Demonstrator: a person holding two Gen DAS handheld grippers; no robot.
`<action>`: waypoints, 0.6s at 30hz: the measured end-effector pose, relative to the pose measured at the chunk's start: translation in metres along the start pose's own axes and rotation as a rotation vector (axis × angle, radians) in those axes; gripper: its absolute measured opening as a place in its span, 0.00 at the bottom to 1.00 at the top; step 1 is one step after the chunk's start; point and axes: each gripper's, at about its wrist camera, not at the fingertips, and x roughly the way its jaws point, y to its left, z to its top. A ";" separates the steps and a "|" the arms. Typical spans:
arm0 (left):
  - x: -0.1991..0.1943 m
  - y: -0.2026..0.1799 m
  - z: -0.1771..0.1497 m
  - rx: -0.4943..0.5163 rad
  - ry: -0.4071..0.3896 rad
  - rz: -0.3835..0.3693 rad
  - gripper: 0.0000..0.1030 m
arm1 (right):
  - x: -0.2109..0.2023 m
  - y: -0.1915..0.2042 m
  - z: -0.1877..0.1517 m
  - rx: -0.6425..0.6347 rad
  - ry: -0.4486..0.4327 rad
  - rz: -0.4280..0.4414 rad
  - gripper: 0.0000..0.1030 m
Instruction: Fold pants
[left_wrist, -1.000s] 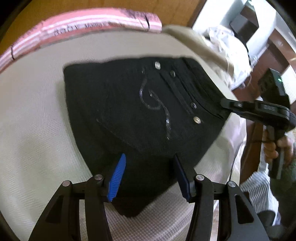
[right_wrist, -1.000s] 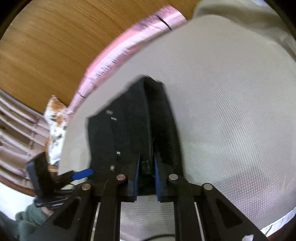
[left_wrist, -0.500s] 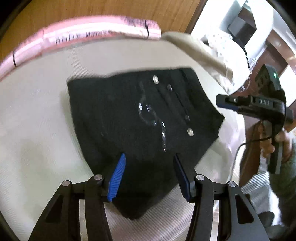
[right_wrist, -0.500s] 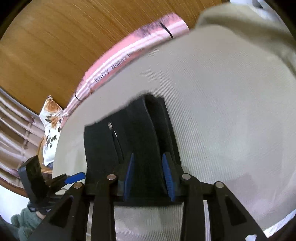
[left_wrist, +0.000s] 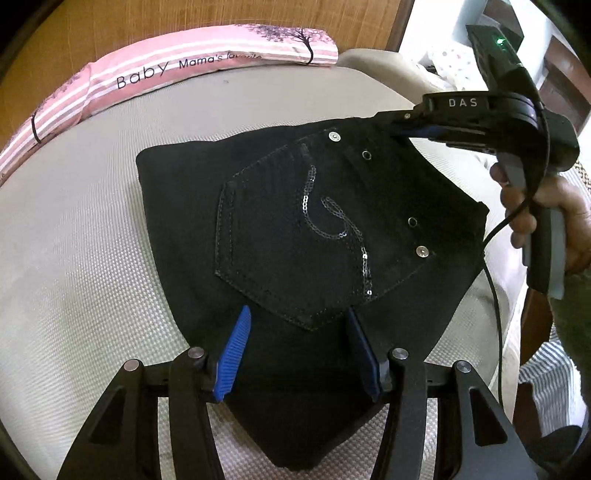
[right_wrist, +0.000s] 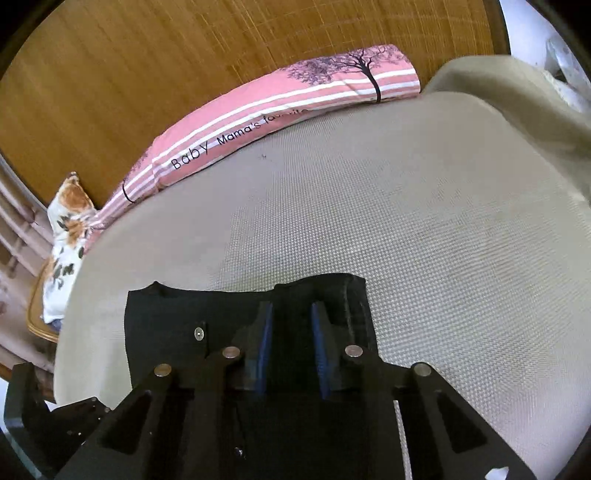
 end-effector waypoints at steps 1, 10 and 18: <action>0.000 0.000 0.001 0.002 0.000 0.003 0.53 | 0.001 -0.001 -0.002 0.001 0.003 0.000 0.16; -0.002 -0.006 0.001 0.008 -0.007 0.047 0.54 | 0.003 -0.003 -0.022 0.000 0.024 -0.006 0.20; -0.008 -0.007 -0.005 0.010 -0.009 0.058 0.54 | -0.012 -0.003 -0.061 -0.015 0.070 -0.023 0.24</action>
